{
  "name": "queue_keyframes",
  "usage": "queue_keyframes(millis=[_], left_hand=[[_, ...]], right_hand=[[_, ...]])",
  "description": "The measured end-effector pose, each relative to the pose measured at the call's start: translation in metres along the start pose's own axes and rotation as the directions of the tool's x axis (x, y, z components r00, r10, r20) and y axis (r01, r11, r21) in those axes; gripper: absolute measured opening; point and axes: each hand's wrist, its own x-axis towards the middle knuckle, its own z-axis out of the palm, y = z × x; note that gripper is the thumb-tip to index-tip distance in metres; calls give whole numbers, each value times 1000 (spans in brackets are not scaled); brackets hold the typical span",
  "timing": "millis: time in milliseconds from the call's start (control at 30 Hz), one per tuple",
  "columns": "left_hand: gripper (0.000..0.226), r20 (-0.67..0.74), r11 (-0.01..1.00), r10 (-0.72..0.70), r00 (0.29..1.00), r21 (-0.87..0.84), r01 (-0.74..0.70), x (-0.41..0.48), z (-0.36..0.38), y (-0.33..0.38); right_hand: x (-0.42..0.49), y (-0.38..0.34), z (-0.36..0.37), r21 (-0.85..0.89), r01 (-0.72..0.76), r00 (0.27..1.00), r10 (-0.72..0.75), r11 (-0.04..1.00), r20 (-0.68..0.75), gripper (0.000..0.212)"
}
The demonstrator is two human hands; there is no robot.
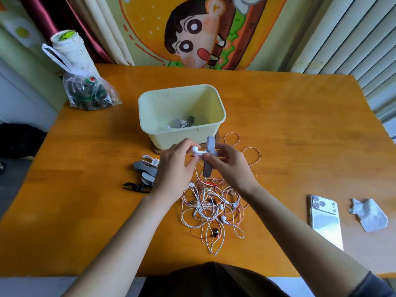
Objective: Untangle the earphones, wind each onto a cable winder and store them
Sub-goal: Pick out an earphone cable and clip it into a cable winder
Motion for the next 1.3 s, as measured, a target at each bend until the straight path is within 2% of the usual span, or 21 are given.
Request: queue_keyframes(millis=[133,300,400,467,500,533,567,633,733,800,967,1167,1300], left_hand=[[34,-12,999,-13,1000,50,14,23,-12,-16],[32,-38,966,-204,978,156,208,45,-31,-56],[30,-66,917,-303,951,252,310,52,-36,-81],[29,-91,888,-392,916,222,402,57,-42,-99],[27,-88,887,-407,909,200,417,58,-42,-100],[25,-74,890,-406,911,194,413,57,-40,-101],[22,-58,892,-408,911,189,411,57,-40,-104],[16,-49,899,-398,916,179,400,58,-40,-108],[10,-39,919,-361,932,158,362,58,-39,-111],[9,-22,934,-336,942,125,336,58,-38,-112],[7,34,945,-321,946,73,318,60,-36,-122],[5,54,948,-316,947,56,313,61,-37,-121],[6,45,950,-310,950,63,307,62,-38,-120]], right_hand=[[34,-12,-2,16,1,995,1,1000,-95,53],[90,-28,-2,-80,21,989,-33,997,-142,42],[123,-39,8,-222,31,992,-57,974,-112,42],[146,-48,25,-296,23,998,-41,955,-55,40],[153,-49,26,-313,12,999,-26,950,-43,32],[158,-47,27,-344,-16,1000,10,939,-18,19],[168,-46,34,-389,-39,999,48,920,13,19],[185,-42,49,-504,-85,990,130,859,55,35],[204,-33,73,-593,-112,971,214,797,105,23],[212,-29,87,-625,-105,960,243,774,140,23],[231,-24,120,-662,-72,942,269,746,201,37],[234,-19,134,-763,24,936,254,646,244,36],[233,-21,131,-773,55,920,268,631,285,34]])
